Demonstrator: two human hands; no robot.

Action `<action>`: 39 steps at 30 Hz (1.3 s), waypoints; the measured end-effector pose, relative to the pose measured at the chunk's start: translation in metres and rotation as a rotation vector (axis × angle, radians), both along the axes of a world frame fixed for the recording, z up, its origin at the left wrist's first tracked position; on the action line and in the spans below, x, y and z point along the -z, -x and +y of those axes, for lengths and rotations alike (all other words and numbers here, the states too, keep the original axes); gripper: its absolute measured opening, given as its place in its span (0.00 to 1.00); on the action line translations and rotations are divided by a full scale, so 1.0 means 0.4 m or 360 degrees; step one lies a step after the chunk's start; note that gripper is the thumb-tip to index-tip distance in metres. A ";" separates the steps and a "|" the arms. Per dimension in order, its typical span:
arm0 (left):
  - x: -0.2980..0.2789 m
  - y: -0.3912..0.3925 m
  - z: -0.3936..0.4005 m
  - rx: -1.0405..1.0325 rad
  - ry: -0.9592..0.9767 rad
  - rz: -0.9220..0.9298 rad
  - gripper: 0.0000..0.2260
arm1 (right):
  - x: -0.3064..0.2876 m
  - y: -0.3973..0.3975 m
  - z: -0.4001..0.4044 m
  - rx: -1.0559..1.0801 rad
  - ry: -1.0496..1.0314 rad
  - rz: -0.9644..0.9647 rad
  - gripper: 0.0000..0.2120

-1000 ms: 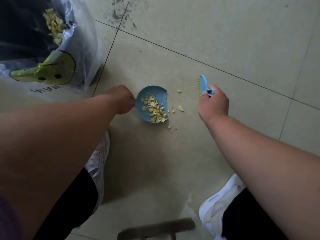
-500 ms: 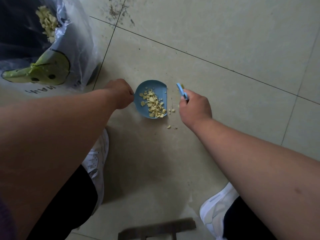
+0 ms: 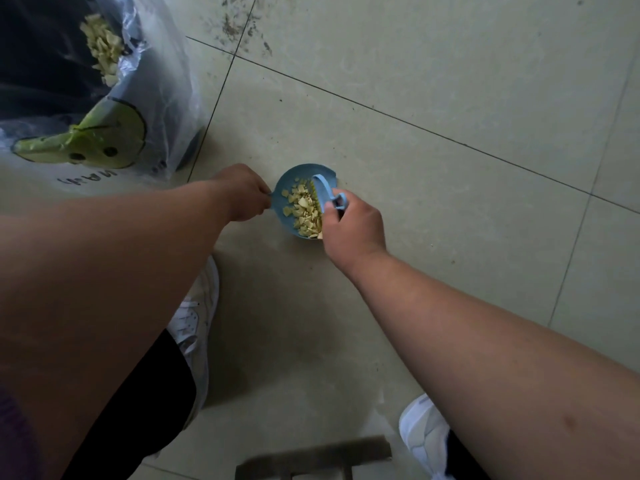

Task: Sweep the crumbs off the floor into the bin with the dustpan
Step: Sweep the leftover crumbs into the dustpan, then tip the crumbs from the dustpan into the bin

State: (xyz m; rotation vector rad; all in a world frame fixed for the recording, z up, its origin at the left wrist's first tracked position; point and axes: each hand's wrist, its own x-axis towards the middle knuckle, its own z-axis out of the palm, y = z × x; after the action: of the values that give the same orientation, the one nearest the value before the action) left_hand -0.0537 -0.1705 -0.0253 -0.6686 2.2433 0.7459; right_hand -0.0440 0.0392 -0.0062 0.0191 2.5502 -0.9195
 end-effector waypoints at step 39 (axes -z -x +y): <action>-0.771 0.012 -0.590 -0.0185 0.0020 0.0475 0.14 | -0.652 0.261 -0.432 0.0032 0.0861 0.0267 0.12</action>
State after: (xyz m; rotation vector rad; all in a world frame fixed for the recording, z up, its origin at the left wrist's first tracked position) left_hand -0.0585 -0.4063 0.2831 -0.7392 2.4960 0.9426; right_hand -0.1485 -0.1335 0.2546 -0.1996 2.3613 -1.6467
